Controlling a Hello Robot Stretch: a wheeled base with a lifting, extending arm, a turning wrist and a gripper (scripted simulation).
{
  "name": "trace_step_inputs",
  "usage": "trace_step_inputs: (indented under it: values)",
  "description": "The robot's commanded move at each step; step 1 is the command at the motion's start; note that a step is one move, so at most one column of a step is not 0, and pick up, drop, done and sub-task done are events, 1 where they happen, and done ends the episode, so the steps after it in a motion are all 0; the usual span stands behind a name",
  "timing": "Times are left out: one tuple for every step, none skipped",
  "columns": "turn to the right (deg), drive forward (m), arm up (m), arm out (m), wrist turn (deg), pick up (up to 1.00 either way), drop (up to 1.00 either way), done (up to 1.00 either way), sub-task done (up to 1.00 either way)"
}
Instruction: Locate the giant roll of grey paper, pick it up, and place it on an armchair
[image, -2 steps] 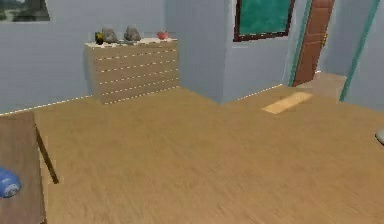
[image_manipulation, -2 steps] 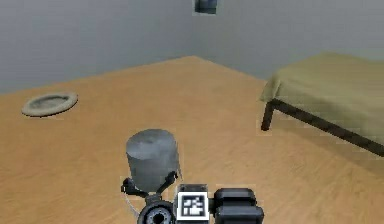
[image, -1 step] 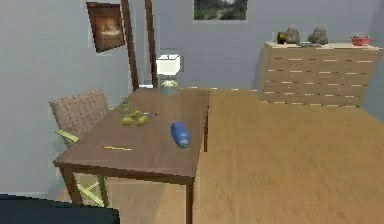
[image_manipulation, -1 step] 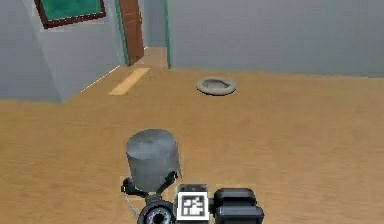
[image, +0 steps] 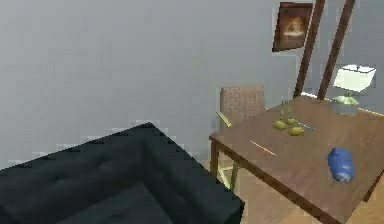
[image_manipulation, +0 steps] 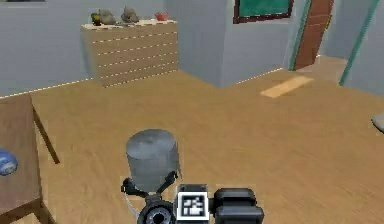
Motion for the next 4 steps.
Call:
trace_step_inputs:
  values:
    - [-45.0, 0.0, 0.0, 0.0, 0.0, 0.0, 0.0, 0.0, 0.0]
    - [-30.0, 0.0, 0.0, 0.0, 0.0, 0.0, 0.0, 0.0, 0.0]
    - [45.0, 0.0, 0.0, 0.0, 0.0, 0.0, 0.0, 0.0, 0.0]
    - [45.0, 0.0, 0.0, 0.0, 0.0, 0.0, 0.0, 0.0, 0.0]
